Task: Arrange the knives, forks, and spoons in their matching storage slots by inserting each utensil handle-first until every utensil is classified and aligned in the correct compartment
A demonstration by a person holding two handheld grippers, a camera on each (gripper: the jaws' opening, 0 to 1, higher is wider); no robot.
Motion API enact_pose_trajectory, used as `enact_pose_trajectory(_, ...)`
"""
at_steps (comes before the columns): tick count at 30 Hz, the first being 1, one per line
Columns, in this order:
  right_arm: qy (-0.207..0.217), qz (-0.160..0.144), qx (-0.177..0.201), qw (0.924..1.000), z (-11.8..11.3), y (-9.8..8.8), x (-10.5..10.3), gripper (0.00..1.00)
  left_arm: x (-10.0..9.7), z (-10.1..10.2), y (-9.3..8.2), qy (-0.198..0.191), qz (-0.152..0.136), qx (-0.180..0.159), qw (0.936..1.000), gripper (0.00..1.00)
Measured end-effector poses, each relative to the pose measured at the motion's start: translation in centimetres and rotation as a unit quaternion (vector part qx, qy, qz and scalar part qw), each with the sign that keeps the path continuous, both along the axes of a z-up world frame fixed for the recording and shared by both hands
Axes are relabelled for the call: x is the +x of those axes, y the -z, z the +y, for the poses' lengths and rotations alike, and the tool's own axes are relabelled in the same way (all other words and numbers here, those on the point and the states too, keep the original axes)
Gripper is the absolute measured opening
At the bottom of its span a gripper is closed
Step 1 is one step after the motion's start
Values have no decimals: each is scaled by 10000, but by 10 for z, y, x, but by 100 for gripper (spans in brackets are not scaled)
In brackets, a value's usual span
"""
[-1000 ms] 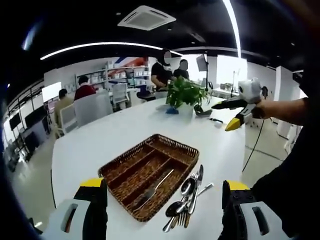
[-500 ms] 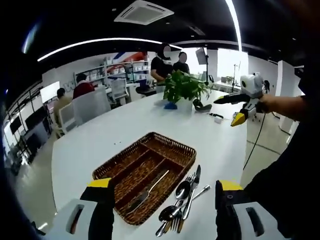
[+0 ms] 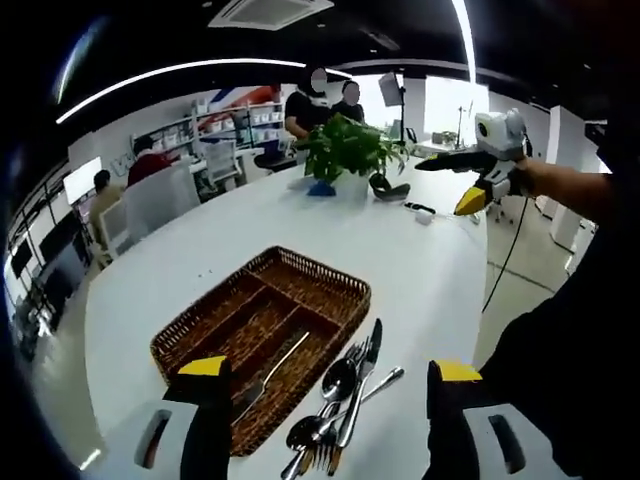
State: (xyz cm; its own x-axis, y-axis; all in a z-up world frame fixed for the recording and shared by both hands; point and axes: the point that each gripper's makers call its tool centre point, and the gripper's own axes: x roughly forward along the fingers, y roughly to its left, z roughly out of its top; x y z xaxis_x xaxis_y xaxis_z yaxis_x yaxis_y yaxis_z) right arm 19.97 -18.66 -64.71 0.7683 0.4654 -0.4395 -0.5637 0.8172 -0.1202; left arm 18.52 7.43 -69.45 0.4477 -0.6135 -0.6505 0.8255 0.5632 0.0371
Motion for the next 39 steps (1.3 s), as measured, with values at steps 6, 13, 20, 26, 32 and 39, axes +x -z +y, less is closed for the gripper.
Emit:
enact_pose_trajectory(6, -12, 69, -18, 10000, -8, 9, 0, 99, -14, -20, 39, 379, 401, 304, 9980, 77)
enact_pose_trajectory(13, 38, 37, 79, 10000, -12, 6, -2, 99, -19, -35, 76, 554, 746, 592, 9939, 72)
enact_pose_trajectory(20, 88, 131, 87, 9998, -19, 14, -8, 99, -22, -43, 92, 581, 1101, 674, 9899, 62)
enact_pose_trajectory(26, 138, 168, 84, 9997, -24, 15, -10, 99, -27, -49, 98, 611, 1231, 615, 9886, 54)
enact_pose_trajectory(32, 148, 155, 42, 9998, -24, 15, -12, 99, -35, -52, 111, 661, 1566, 530, 9840, 44)
enact_pose_trajectory(39, 134, 176, -49, 9997, -27, 17, -19, 99, -45, -57, 125, 744, 1878, 547, 9779, 38)
